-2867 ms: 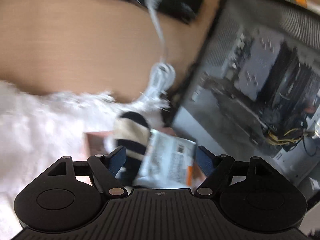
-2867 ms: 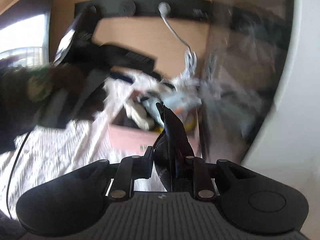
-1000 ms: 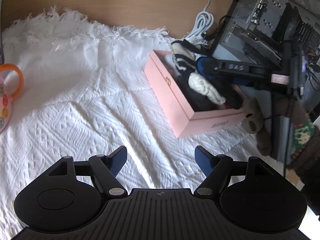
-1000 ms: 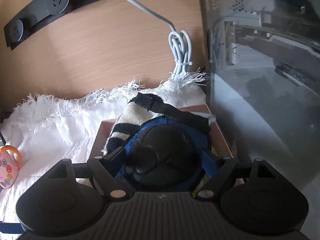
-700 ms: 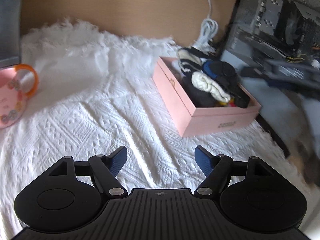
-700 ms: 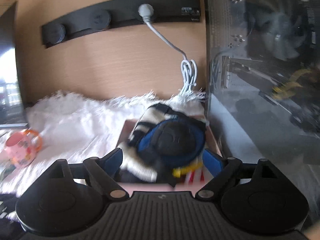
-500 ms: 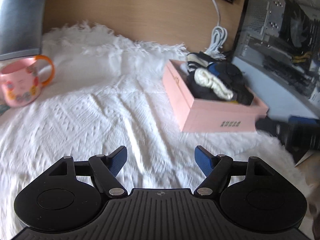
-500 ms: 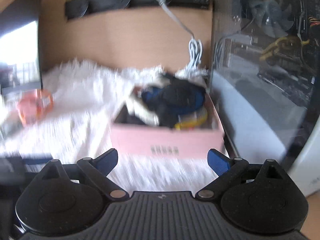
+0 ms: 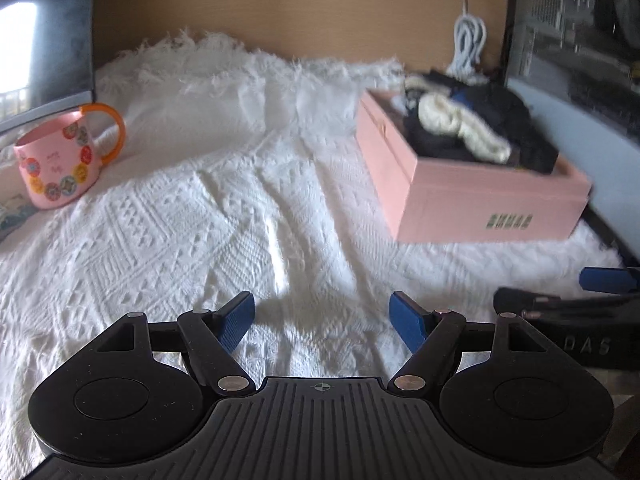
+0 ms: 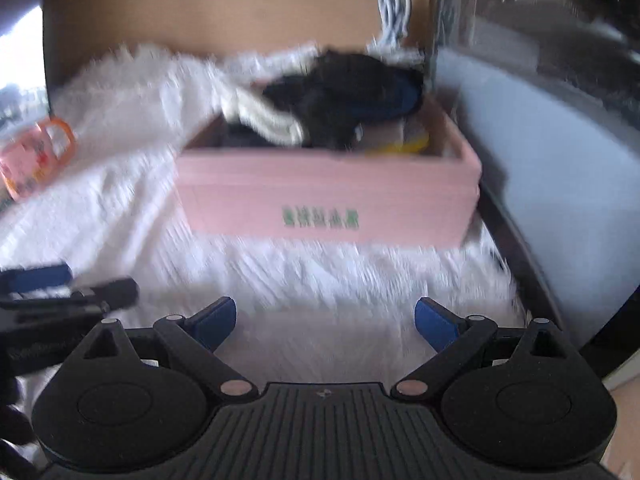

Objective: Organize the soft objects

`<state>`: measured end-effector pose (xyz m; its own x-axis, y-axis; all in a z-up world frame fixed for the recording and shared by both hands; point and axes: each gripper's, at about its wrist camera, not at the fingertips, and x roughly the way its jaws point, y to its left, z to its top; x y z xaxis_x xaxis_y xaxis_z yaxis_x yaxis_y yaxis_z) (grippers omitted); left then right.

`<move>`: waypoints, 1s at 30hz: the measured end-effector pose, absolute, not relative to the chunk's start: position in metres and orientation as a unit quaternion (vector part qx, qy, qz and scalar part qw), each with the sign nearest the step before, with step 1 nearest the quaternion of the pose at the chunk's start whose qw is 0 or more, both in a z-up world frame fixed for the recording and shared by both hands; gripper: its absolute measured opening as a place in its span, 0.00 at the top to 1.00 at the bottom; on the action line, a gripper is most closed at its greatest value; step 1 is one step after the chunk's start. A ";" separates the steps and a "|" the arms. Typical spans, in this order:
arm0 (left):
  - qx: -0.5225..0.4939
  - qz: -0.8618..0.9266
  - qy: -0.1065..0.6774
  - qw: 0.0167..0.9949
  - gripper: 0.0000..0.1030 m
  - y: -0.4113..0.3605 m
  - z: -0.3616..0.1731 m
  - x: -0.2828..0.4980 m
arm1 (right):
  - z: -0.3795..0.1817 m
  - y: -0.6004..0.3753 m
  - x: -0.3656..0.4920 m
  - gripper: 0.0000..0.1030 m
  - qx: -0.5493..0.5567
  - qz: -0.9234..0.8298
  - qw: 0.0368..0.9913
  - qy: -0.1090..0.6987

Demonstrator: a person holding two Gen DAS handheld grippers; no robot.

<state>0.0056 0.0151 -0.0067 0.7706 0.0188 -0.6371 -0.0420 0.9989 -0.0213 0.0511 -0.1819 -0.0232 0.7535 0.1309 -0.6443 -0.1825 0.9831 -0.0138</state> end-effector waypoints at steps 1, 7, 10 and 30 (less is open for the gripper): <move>-0.008 0.016 0.333 0.943 0.23 0.013 -0.008 0.004 | -0.025 -0.183 0.051 0.00 -0.033 0.073 0.937 0.340; 0.002 0.015 0.323 0.946 0.22 0.011 -0.010 -0.001 | -0.030 -0.188 0.048 0.00 -0.020 0.065 0.942 0.328; 0.007 0.019 0.323 0.946 0.20 0.010 -0.010 0.000 | -0.032 -0.188 0.043 0.00 -0.029 0.068 0.946 0.315; 0.003 0.015 0.323 0.946 0.20 0.012 -0.010 0.002 | -0.031 -0.190 0.048 0.00 -0.023 0.079 0.945 0.318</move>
